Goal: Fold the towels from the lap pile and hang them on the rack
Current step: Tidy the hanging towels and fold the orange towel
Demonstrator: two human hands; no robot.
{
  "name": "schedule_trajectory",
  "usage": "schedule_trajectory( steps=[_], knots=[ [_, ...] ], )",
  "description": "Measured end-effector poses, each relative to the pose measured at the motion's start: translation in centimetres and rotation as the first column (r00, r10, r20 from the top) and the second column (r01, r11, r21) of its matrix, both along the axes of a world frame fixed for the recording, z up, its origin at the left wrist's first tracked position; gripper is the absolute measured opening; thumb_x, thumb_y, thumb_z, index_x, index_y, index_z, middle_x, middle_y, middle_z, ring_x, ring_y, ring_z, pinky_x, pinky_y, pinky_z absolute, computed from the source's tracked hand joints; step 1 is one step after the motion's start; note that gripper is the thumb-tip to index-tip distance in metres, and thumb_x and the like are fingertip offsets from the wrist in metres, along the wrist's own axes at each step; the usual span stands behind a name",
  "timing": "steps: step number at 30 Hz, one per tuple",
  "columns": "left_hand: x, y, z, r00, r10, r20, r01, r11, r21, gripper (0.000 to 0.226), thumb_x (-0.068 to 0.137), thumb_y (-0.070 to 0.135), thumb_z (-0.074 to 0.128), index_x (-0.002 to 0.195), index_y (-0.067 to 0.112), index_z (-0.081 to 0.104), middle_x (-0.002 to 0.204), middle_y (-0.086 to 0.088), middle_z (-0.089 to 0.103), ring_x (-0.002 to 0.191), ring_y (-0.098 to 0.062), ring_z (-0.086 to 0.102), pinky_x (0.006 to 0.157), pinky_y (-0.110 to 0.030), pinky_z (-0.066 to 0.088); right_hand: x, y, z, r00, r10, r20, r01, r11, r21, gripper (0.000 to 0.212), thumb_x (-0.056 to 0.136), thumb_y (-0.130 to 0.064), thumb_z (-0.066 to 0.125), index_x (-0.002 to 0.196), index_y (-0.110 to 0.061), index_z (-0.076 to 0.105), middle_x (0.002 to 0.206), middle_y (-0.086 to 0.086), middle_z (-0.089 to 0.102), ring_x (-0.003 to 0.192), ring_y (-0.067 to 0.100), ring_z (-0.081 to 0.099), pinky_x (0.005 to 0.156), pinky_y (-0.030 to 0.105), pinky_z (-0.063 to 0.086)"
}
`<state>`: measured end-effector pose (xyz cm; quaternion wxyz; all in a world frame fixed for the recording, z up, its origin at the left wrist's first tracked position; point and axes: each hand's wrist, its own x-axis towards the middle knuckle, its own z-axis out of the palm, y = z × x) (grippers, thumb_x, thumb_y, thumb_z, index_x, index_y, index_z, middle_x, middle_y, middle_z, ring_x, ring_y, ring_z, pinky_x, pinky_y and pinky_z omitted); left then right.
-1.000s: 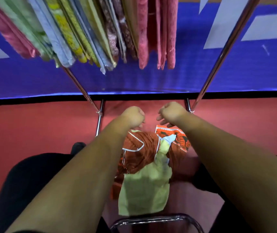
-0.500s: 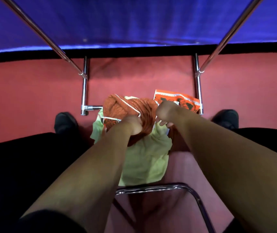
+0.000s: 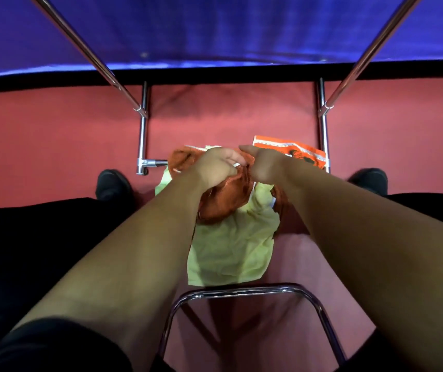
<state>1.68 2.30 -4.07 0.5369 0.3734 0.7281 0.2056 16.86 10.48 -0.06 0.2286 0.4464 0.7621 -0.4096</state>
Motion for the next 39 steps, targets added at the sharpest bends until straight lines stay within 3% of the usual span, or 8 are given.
schedule_trajectory(
  steps=[5, 9, 13, 16, 23, 31, 35, 39],
  knots=[
    [-0.5, 1.1, 6.2, 0.996, -0.090, 0.019, 0.089, 0.993, 0.073, 0.031, 0.086, -0.011, 0.073, 0.093, 0.019, 0.067, 0.084, -0.003, 0.068, 0.071, -0.011, 0.062, 0.066, -0.023, 0.049, 0.8, 0.5, 2.1, 0.962, -0.152, -0.228, 0.155, 0.988, -0.005, 0.034, 0.087, -0.009, 0.075, 0.118, -0.021, 0.074, 0.102, 0.005, 0.071, 0.088, 0.020, 0.059, 0.067, 0.025, 0.043],
    [-1.6, 1.5, 11.1, 0.987, -0.146, -0.070, 0.154, 0.981, 0.121, 0.032, 0.087, -0.010, 0.074, 0.090, 0.020, 0.064, 0.074, 0.005, 0.064, 0.056, 0.002, 0.057, 0.057, -0.017, 0.043, 1.3, 0.2, 4.9, 0.936, -0.173, -0.306, 0.178, 0.984, -0.013, 0.018, 0.089, -0.022, 0.084, 0.081, -0.024, 0.068, 0.077, -0.005, 0.064, 0.071, 0.010, 0.055, 0.067, 0.021, 0.043],
    [-2.2, 1.1, 17.0, 0.978, -0.156, -0.139, 0.177, 0.971, 0.158, 0.026, 0.084, 0.009, 0.086, 0.099, 0.016, 0.066, 0.080, 0.002, 0.069, 0.066, -0.004, 0.059, 0.064, -0.019, 0.046, 0.8, -0.5, 9.4, 0.901, -0.146, -0.409, 0.180, 0.983, 0.043, 0.017, 0.098, -0.024, 0.074, 0.089, -0.014, 0.065, 0.081, -0.004, 0.063, 0.076, 0.011, 0.055, 0.075, 0.031, 0.044],
    [-3.5, -0.1, 20.7, 0.953, -0.191, -0.235, 0.217, 0.972, 0.091, 0.062, 0.060, 0.023, 0.099, 0.110, 0.011, 0.063, 0.095, -0.016, 0.077, 0.077, -0.024, 0.074, 0.074, -0.038, 0.063, 0.2, -0.8, 13.8, 0.822, -0.245, -0.514, 0.327, 0.942, 0.073, 0.019, 0.098, -0.027, 0.066, 0.082, -0.021, 0.056, 0.079, 0.000, 0.061, 0.075, 0.016, 0.056, 0.076, 0.038, 0.051],
    [-4.2, -3.9, 25.1, 0.863, -0.344, -0.370, 0.375, 0.927, 0.015, 0.012, 0.082, -0.002, 0.077, 0.090, 0.007, 0.078, 0.089, -0.017, 0.080, 0.078, -0.027, 0.076, 0.086, -0.048, 0.065, 0.5, -2.1, 21.9, 0.536, -0.483, -0.692, 0.645, 0.763, -0.033, 0.022, 0.089, -0.036, 0.051, 0.077, -0.019, 0.053, 0.081, 0.018, 0.062, 0.084, 0.041, 0.069, 0.081, 0.061, 0.061],
    [-3.8, -6.9, 25.3, 0.879, 0.023, -0.477, 0.089, 0.973, 0.211, 0.013, 0.091, 0.002, 0.061, 0.097, 0.012, 0.067, 0.092, -0.023, 0.075, 0.081, -0.043, 0.075, 0.074, -0.054, 0.063, 2.7, -4.4, 22.8, 0.216, -0.721, -0.658, 0.807, 0.512, -0.296, 0.020, 0.072, -0.035, 0.064, 0.080, -0.017, 0.060, 0.070, 0.003, 0.055, 0.070, 0.023, 0.053, 0.067, 0.040, 0.044],
    [-2.7, -6.5, 26.9, 0.958, 0.230, -0.170, -0.144, 0.902, 0.408, 0.009, 0.094, 0.011, 0.069, 0.096, 0.020, 0.070, 0.073, -0.009, 0.067, 0.056, -0.024, 0.060, 0.052, -0.037, 0.056, 2.3, -4.6, 21.8, 0.464, -0.675, -0.574, 0.757, 0.639, -0.138, 0.045, 0.050, -0.031, 0.069, 0.092, -0.013, 0.062, 0.070, 0.006, 0.051, 0.061, 0.023, 0.046, 0.050, 0.024, 0.040],
    [-1.3, -6.7, 27.9, 0.982, 0.165, -0.091, -0.116, 0.912, 0.394, 0.007, 0.089, 0.017, 0.073, 0.093, 0.020, 0.078, 0.061, -0.007, 0.062, 0.046, -0.021, 0.050, 0.044, -0.027, 0.044, 2.2, -5.9, 21.2, 0.839, -0.408, -0.361, 0.456, 0.888, 0.058, 0.067, 0.084, -0.021, 0.077, 0.145, -0.029, 0.048, 0.116, 0.007, 0.064, 0.093, 0.022, 0.060, 0.077, 0.029, 0.047]
  ],
)
